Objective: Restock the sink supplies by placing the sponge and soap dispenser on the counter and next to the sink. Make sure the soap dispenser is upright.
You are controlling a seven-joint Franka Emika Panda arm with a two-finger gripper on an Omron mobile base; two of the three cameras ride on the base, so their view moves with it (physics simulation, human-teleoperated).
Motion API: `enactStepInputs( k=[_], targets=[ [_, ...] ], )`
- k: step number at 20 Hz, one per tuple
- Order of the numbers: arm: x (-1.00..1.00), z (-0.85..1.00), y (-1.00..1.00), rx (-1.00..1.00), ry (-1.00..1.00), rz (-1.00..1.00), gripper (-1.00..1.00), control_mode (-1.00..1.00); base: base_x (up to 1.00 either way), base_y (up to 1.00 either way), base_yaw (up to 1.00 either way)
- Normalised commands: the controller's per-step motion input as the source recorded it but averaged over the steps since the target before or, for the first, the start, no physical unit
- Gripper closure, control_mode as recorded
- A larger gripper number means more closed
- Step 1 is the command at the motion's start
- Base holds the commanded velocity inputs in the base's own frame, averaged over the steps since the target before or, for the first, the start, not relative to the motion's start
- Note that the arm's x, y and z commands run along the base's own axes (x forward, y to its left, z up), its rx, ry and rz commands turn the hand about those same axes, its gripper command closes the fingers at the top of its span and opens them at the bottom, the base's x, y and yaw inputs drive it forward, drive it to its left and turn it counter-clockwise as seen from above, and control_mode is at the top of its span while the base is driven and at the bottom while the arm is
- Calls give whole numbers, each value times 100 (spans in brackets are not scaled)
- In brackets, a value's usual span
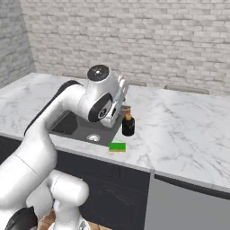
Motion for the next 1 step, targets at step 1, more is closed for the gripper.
enactStepInputs(
  k=[1],
  targets=[
    [-61,0,0,0,-24,0,-100,-100,0,0,0]
  ],
)
